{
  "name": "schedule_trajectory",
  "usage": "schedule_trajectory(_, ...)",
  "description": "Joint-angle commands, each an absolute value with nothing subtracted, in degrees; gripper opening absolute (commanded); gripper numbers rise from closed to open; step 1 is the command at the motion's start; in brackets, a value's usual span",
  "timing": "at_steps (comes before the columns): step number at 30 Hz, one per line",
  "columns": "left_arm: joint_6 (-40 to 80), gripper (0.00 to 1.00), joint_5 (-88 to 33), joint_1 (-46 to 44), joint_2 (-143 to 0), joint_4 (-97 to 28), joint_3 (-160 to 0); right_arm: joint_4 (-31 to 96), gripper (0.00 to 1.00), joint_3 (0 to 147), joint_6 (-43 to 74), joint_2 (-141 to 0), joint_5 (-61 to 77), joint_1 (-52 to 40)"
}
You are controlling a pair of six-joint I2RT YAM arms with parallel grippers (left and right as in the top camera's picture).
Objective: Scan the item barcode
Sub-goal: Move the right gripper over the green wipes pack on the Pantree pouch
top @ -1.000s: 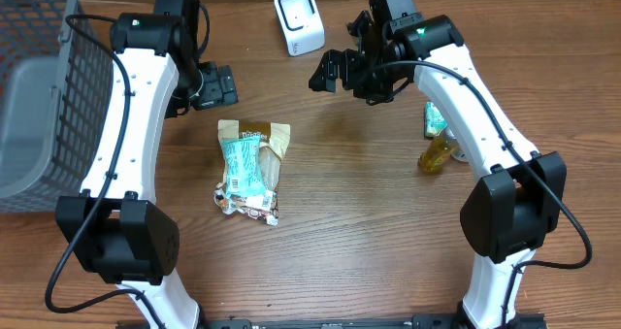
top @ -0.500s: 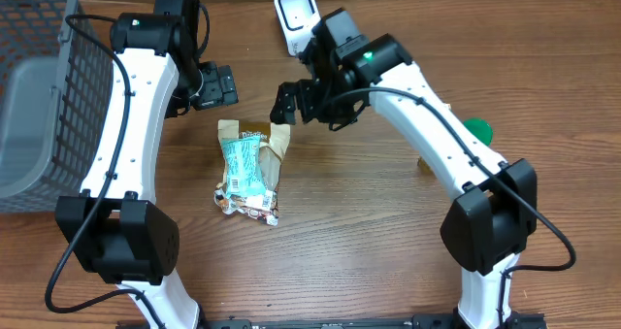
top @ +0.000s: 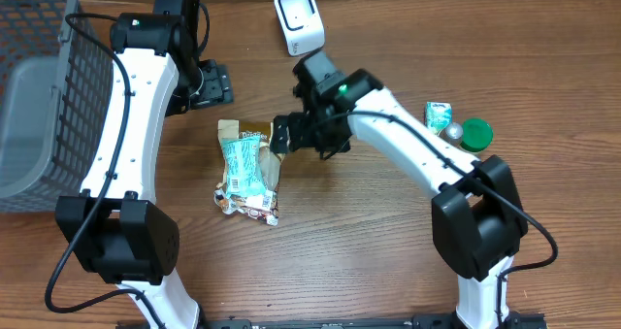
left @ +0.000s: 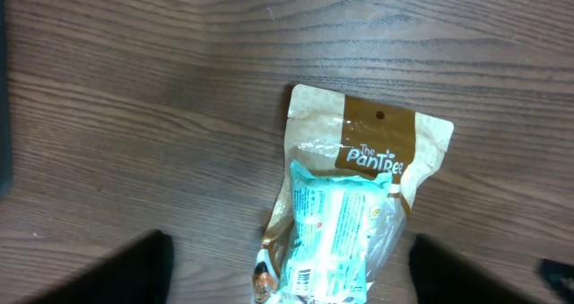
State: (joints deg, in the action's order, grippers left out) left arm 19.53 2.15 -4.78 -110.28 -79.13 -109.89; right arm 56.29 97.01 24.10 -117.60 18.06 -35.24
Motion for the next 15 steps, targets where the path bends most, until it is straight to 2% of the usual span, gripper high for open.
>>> schedule_trajectory(1, 17.5, 0.38, 2.0, -4.9, -110.3, -79.8, -109.5, 51.8, 1.0, 92.9, 30.3, -117.1, 18.0, -38.0)
schedule_trajectory(4, 17.5, 0.18, 2.1, -4.9, -110.4, -79.4, -105.4, 47.0, 1.0, 89.6, 33.2, -117.1, 18.0, -39.7)
schedule_trajectory(7, 17.6, 0.05, 1.8, -4.9, -110.4, -77.7, -100.4, 44.2, 1.0, 87.7, 33.2, -117.1, 18.0, -40.3)
schedule_trajectory(12, 17.6, 0.05, 1.1, -4.9, -110.4, -77.4, -92.4, 41.1, 1.0, 86.2, 33.2, -117.1, 18.0, -40.3)
schedule_trajectory(15, 17.6, 0.17, -2.3, -4.9, -110.4, -75.9, -88.5, 40.9, 1.0, 86.2, 33.2, -117.1, 18.0, -40.3)
